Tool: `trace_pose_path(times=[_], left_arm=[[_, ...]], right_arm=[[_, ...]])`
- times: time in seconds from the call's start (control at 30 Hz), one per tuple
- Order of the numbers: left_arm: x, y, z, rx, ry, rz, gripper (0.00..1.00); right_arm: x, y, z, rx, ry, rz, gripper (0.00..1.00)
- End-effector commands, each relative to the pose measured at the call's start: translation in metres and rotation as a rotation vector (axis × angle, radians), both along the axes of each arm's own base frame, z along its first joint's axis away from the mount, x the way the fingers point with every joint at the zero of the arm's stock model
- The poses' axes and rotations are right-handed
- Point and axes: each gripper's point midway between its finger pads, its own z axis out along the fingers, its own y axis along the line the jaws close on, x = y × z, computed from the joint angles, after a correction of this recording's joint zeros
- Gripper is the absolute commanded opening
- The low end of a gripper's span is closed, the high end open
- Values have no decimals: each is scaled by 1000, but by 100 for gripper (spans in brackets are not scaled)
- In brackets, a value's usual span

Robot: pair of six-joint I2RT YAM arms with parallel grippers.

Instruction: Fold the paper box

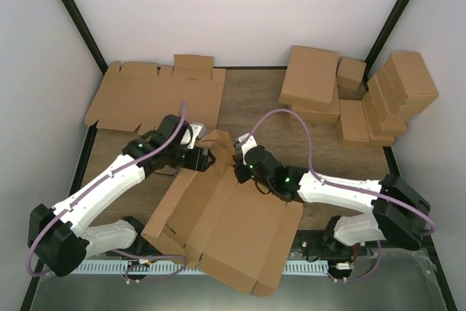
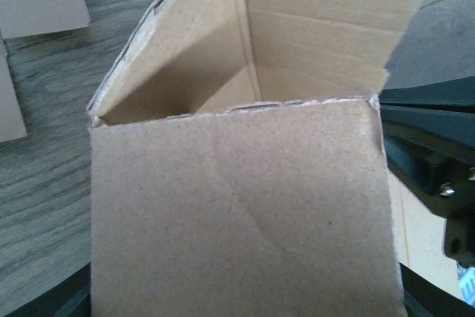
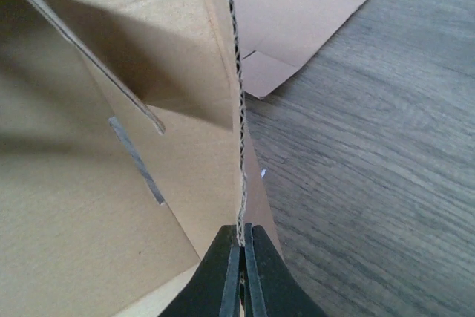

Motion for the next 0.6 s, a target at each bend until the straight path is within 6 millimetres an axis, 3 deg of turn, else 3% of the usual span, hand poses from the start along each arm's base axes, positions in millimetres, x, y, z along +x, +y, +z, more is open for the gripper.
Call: trace_pose_path(times=[0.0,0.1,0.3,0.57], left_arm=[[9,-21,28,-42,-93,-12,67],[7,-28,28,-20,-106,-23,67],[6,-39,28,17,-133,-40,67],[23,-19,27,101,-179,51,73]], right_arm=[[-12,4,-8,43,60,-36,1],[-20,4,-9,48,69,-47,1],[-28,11,9,58,44,-54,1],[-13,-26,25,32,-102,-172,1]])
